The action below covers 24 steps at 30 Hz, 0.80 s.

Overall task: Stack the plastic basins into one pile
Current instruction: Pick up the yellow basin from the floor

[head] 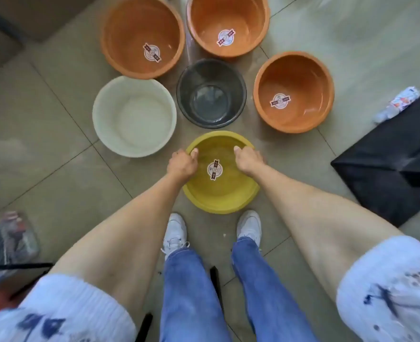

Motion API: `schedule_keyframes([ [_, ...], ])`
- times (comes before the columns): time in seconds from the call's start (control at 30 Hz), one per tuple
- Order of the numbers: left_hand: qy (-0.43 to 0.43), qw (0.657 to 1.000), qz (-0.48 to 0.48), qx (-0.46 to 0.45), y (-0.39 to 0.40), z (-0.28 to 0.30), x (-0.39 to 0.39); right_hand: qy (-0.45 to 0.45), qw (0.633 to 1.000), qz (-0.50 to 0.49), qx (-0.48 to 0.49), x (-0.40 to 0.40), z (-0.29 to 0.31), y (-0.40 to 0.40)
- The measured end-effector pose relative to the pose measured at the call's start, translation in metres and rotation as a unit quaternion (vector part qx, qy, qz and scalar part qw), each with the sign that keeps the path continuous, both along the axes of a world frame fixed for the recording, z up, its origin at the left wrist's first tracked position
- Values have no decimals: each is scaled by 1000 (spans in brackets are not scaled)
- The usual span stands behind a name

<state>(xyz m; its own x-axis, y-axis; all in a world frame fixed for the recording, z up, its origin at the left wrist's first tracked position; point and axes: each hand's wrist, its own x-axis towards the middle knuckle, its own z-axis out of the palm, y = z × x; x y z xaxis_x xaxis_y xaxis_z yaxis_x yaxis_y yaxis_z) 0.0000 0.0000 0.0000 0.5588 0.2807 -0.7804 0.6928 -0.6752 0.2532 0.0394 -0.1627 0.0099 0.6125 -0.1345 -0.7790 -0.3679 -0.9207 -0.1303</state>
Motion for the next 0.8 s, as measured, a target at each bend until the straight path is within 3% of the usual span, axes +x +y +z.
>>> schedule_keyframes([
  [0.2,32,999,11,21,-6,-72,-8,-19,995,-87,-33,-2,-69,-15],
  [0.37,69,994,77,25,-16,-125,-24,-5,983,-169,-71,-12,-112,-39],
  [0.57,42,984,163,56,-22,-155,-28,35,971,-229,-53,-17,-148,-59],
  [0.8,34,981,167,90,-16,-149,-21,20,962,-268,-36,-9,-142,-60],
])
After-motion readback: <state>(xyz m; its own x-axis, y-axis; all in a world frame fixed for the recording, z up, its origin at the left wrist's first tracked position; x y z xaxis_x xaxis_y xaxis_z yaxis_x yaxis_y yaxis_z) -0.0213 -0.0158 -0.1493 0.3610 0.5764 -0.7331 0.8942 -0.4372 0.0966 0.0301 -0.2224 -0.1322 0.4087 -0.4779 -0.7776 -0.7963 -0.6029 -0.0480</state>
